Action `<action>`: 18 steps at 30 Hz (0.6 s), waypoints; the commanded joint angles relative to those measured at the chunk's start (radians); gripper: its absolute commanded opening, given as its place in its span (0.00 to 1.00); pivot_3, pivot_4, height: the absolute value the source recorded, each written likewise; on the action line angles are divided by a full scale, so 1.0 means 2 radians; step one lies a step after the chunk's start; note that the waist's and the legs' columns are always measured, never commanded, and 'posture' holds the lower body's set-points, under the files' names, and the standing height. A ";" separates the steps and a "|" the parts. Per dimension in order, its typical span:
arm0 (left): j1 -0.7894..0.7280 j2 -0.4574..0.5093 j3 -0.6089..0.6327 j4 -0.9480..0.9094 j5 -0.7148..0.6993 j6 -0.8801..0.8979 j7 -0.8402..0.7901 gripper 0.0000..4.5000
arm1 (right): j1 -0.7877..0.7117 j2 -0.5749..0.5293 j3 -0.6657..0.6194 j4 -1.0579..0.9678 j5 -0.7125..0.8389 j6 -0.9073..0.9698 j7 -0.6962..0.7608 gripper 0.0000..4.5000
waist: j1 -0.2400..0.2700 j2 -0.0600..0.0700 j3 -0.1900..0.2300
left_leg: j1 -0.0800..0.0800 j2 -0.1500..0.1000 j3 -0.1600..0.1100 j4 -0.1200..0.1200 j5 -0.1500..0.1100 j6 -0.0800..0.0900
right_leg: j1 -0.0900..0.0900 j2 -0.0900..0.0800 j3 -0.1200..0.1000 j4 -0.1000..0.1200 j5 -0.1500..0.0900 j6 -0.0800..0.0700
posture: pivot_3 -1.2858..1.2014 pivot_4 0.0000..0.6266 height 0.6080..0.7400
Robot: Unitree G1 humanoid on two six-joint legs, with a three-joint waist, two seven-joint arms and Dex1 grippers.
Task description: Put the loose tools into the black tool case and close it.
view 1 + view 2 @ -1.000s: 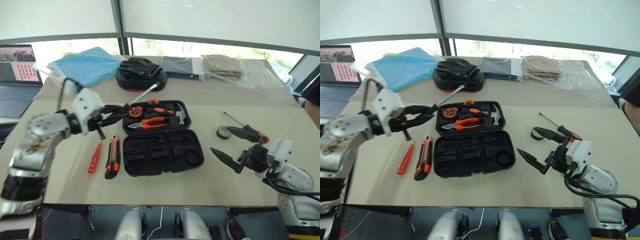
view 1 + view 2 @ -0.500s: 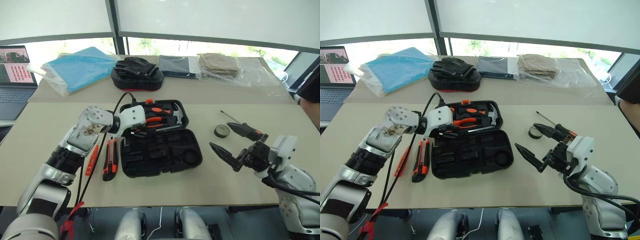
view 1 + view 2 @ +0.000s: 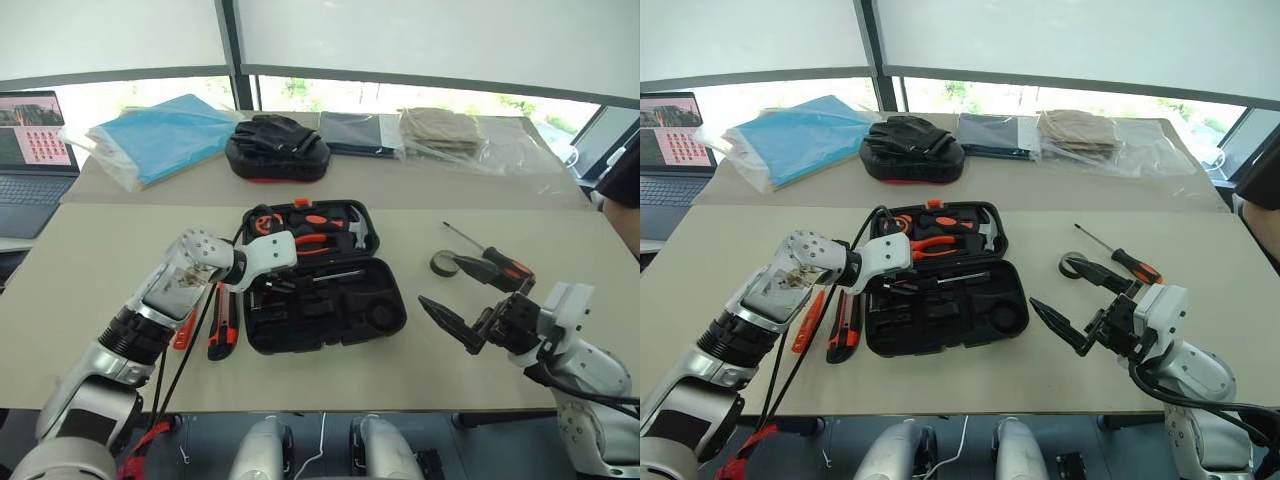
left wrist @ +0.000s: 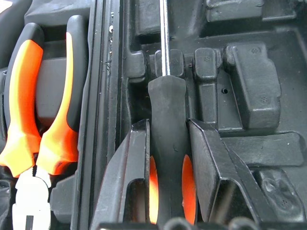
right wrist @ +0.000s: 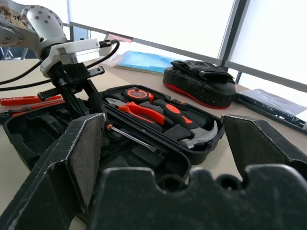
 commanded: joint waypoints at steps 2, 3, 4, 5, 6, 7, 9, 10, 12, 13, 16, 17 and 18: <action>-0.010 0.003 -0.005 0.005 0.031 0.006 0.016 0.17 | 0.003 0.004 -0.006 -0.006 0.004 -0.014 0.008 1.00 | 0.000 0.000 0.000 | 0.000 0.000 0.000 0.000 0.000 0.000 | 0.000 0.000 0.000 0.000 0.000 0.000 | 0.52 0.24 1.00; -0.011 0.001 -0.002 0.006 0.032 0.012 0.020 0.17 | 0.002 0.005 -0.005 -0.005 0.004 -0.013 0.008 1.00 | -0.001 0.000 0.000 | 0.000 0.000 0.000 0.001 0.000 0.000 | 0.000 0.000 0.000 0.001 0.000 0.000 | 0.52 0.24 1.00; -0.011 -0.002 0.001 0.005 0.032 0.017 0.024 0.17 | 0.001 0.006 -0.004 -0.005 0.004 -0.013 0.009 1.00 | -0.001 0.000 0.000 | 0.000 0.000 0.000 0.001 0.000 0.000 | 0.000 0.000 0.000 0.001 0.000 0.000 | 0.52 0.24 1.00; -0.012 -0.005 0.004 0.005 0.031 0.020 0.027 0.17 | 0.000 0.006 -0.003 -0.005 0.004 -0.012 0.009 1.00 | -0.001 0.000 0.000 | 0.000 0.000 0.000 0.001 0.000 0.000 | 0.000 0.000 0.001 0.001 0.000 0.000 | 0.52 0.24 1.00; -0.013 -0.009 0.009 0.004 0.028 0.022 0.029 0.17 | -0.001 0.007 -0.002 -0.005 0.005 -0.011 0.009 1.00 | 0.000 0.000 0.000 | 0.000 0.000 0.000 0.001 0.000 0.000 | 0.000 0.000 0.001 0.001 0.000 0.000 | 0.52 0.24 1.00; -0.014 -0.013 0.013 0.001 0.023 0.022 0.031 0.17 | -0.002 0.007 0.000 -0.005 0.005 -0.009 0.009 1.00 | 0.000 0.000 0.000 | 0.000 0.000 0.000 0.001 0.000 0.000 | 0.000 0.000 0.001 0.001 0.000 0.000 | 0.52 0.24 1.00; -0.015 -0.017 0.018 -0.008 0.016 0.023 0.029 0.17 | -0.003 0.007 0.001 -0.006 0.007 -0.005 0.010 1.00 | 0.001 0.000 0.000 | 0.000 0.000 0.000 0.002 0.001 0.001 | 0.000 0.000 0.001 0.001 0.000 0.000 | 0.52 0.24 1.00; -0.016 -0.017 0.019 -0.012 0.015 0.021 0.028 0.17 | -0.004 0.007 0.002 -0.006 0.007 -0.004 0.011 1.00 | 0.001 0.000 0.000 | 0.000 0.000 -0.001 0.002 0.001 0.001 | 0.000 0.000 0.001 0.002 0.000 0.000 | 0.52 0.24 1.00; -0.021 -0.017 0.019 -0.016 0.016 0.017 0.028 0.17 | -0.006 0.006 0.004 -0.006 0.010 0.002 0.011 1.00 | 0.001 0.000 0.000 | -0.001 0.000 -0.001 0.003 0.000 0.001 | 0.000 0.000 0.000 0.002 0.000 0.000 | 0.52 0.24 1.00; -0.024 -0.016 0.018 -0.017 0.019 0.015 0.029 0.17 | -0.007 0.005 0.005 -0.007 0.011 0.005 0.011 1.00 | 0.001 0.000 0.000 | -0.001 0.000 -0.001 0.004 0.000 0.001 | 0.000 0.000 0.000 0.002 0.001 0.000 | 0.52 0.24 1.00; -0.031 -0.014 0.014 -0.007 0.030 -0.001 0.032 0.17 | -0.009 0.004 0.009 -0.009 0.014 0.013 0.011 1.00 | 0.001 0.000 0.000 | -0.002 0.000 -0.001 0.005 0.000 0.002 | 0.000 0.000 0.001 0.001 0.001 0.001 | 0.52 0.24 1.00; -0.032 -0.016 0.014 -0.003 0.031 -0.002 0.034 0.17 | -0.009 0.004 0.010 -0.010 0.014 0.014 0.011 1.00 | 0.001 0.000 0.000 | -0.002 0.000 -0.001 0.005 0.000 0.002 | 0.000 0.000 0.001 0.001 0.001 0.001 | 0.52 0.24 1.00; -0.033 -0.017 0.015 -0.002 0.031 -0.002 0.034 0.17 | -0.009 0.005 0.010 -0.011 0.014 0.015 0.010 1.00 | 0.001 0.000 0.000 | -0.002 0.000 -0.001 0.005 -0.001 0.002 | 0.000 0.000 0.001 0.001 0.001 0.001 | 0.52 0.24 1.00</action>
